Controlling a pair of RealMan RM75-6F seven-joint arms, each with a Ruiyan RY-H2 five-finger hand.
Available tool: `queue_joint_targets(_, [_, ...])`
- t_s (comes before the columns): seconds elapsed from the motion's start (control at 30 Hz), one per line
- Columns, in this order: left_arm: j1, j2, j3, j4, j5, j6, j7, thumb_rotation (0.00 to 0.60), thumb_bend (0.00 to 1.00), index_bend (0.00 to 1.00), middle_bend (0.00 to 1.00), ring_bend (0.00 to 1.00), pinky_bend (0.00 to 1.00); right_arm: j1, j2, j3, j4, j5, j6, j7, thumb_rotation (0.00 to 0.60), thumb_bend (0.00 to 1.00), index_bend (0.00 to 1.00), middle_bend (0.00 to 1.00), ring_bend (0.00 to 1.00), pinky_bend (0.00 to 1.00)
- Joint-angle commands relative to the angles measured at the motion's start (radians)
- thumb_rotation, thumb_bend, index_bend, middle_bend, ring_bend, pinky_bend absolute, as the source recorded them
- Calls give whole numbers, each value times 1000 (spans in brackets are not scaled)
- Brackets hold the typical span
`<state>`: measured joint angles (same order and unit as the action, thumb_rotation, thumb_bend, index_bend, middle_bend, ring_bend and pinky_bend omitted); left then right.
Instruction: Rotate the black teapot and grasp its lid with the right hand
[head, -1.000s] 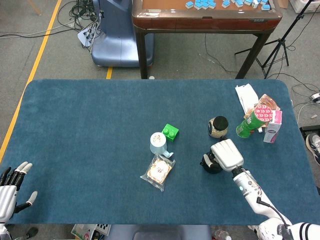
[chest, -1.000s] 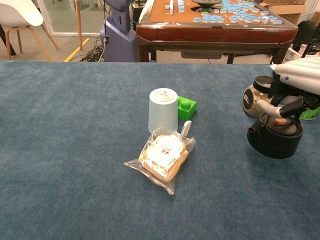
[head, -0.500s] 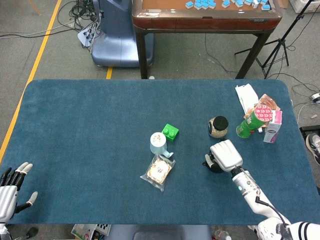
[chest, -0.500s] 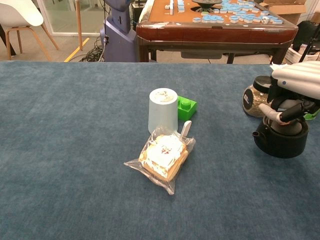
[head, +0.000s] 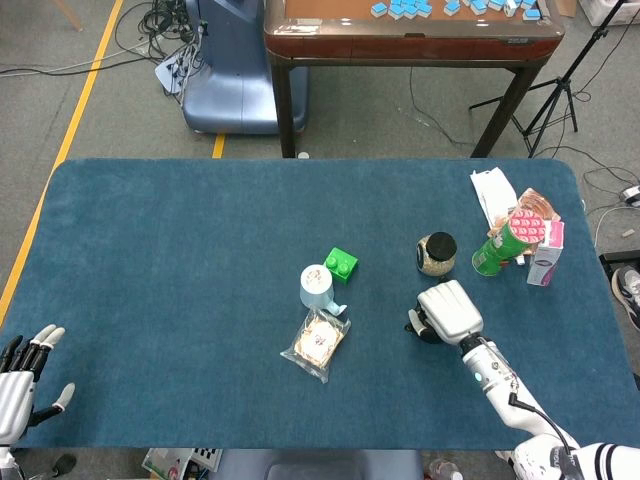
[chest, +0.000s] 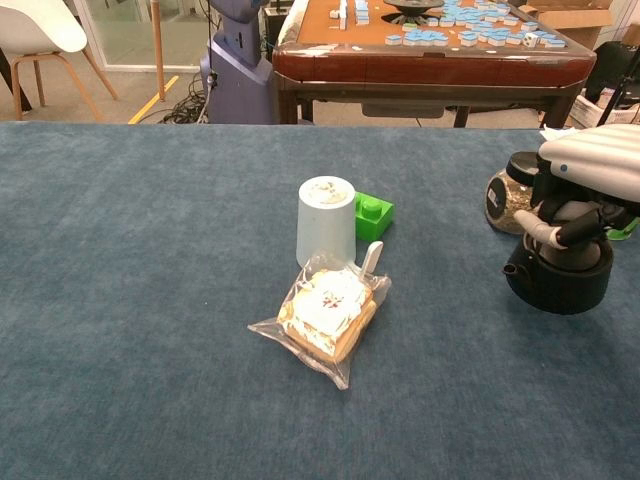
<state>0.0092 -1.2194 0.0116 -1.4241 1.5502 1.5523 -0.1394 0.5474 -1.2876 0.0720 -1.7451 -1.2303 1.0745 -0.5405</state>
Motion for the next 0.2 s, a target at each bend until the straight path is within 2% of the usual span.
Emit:
queue_joint_targets(0.03, [0,0,0,0,0,-1,-1,600,293,111,75,105,8,0,0,0,0,2,0,0,499,578,1000,999,867,404])
queue_joint_targets(0.2, [0,0,1,-1,0,-1,1,600,293,111,75,104,8,1,0,-2,0,4,0,0,500,579,1000,999,868,404])
